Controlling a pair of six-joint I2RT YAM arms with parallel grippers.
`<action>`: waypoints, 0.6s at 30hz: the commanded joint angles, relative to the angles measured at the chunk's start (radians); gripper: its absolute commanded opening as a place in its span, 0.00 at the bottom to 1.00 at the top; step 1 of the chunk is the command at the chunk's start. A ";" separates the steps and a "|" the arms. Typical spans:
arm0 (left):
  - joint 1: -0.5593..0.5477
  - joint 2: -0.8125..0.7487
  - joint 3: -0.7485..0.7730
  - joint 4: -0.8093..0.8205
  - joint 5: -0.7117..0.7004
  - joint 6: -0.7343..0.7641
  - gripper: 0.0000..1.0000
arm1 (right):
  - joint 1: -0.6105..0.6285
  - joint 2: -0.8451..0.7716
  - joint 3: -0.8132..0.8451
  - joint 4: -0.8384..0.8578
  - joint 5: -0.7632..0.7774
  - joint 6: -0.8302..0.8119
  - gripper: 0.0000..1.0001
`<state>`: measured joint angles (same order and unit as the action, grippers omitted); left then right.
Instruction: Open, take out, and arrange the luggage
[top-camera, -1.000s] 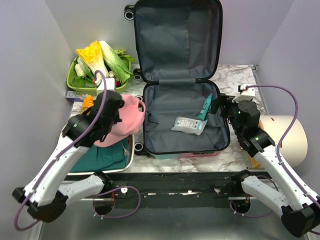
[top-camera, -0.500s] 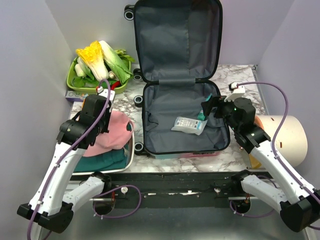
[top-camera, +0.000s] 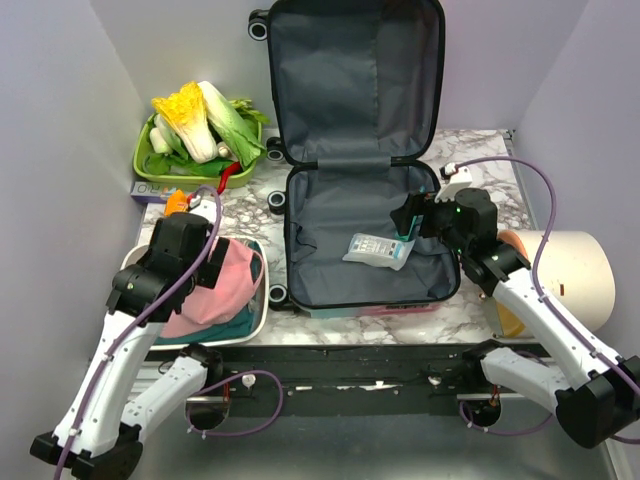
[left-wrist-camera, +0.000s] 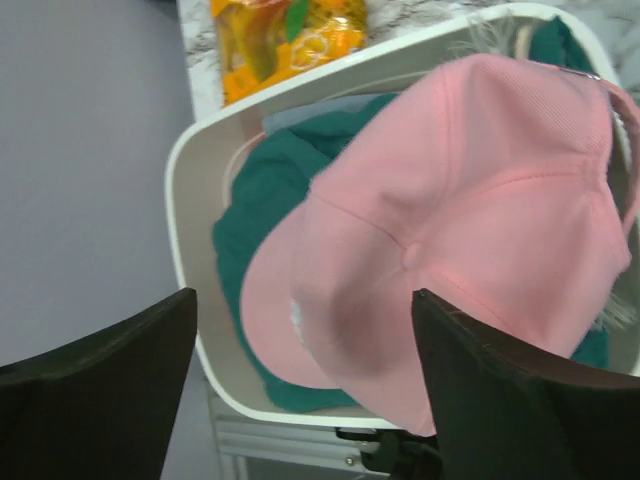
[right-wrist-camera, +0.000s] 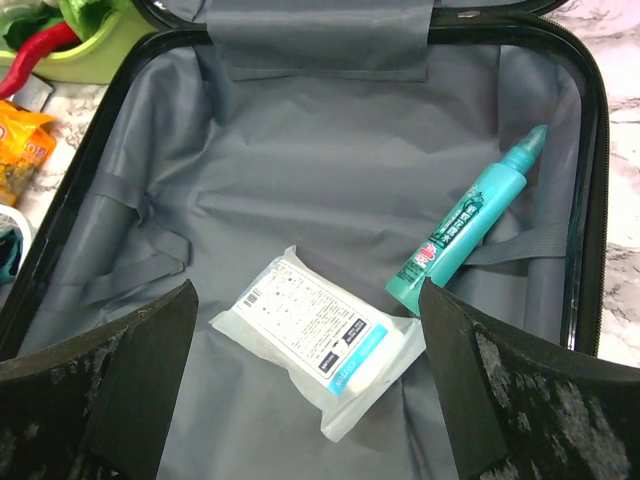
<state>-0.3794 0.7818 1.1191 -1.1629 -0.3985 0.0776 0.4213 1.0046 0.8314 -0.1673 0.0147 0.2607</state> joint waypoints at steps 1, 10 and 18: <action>0.005 0.069 0.077 0.035 -0.191 -0.074 0.99 | -0.003 0.006 0.032 -0.023 -0.044 -0.020 1.00; 0.005 0.336 0.381 -0.121 -0.097 -0.625 0.99 | 0.085 0.046 0.069 -0.020 -0.120 -0.104 1.00; 0.004 0.125 0.131 0.094 0.210 -0.832 0.99 | 0.209 0.132 0.129 0.021 -0.304 -0.115 1.00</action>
<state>-0.3786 0.9928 1.3136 -1.1183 -0.3656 -0.5858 0.5488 1.0855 0.8951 -0.1734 -0.1356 0.1547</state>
